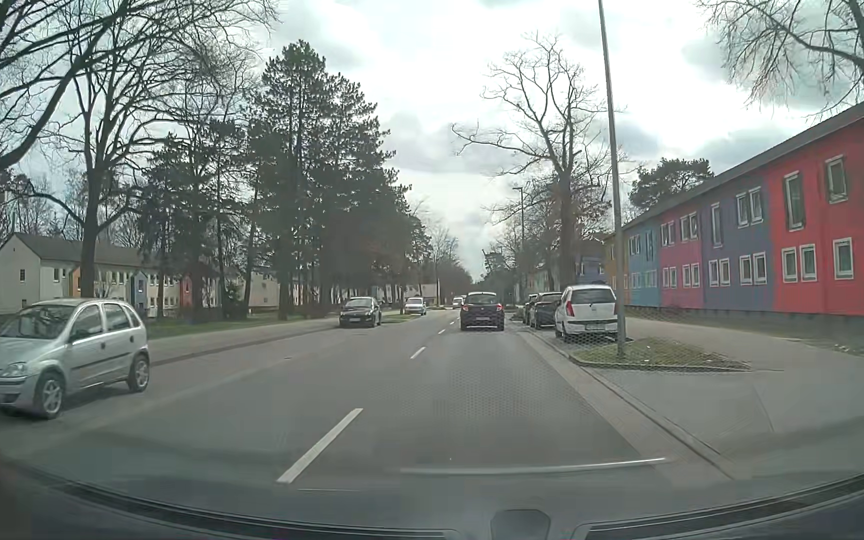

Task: Follow the waypoints while adhering to traffic rules and regulations

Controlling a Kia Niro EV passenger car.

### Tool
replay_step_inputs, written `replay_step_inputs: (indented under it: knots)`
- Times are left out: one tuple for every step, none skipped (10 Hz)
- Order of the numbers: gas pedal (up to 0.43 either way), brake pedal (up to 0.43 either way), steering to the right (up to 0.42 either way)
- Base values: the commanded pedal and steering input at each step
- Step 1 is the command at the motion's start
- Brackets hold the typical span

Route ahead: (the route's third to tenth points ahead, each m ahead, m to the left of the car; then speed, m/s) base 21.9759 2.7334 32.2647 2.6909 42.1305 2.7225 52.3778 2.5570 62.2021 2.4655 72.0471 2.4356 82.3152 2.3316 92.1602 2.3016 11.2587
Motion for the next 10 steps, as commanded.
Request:
replay_step_inputs:
  knots:
    - [0.157,0.000,0.003]
    - [0.157,0.000,0.003]
    - [0.157,0.000,0.003]
    - [0.157,0.000,0.006]
    - [0.157,0.000,0.008]
    - [0.169,0.000,0.009]
    - [0.169,0.000,0.009]
    - [0.169,0.000,0.009]
    - [0.157,0.000,0.009]
    - [0.157,0.000,0.009]
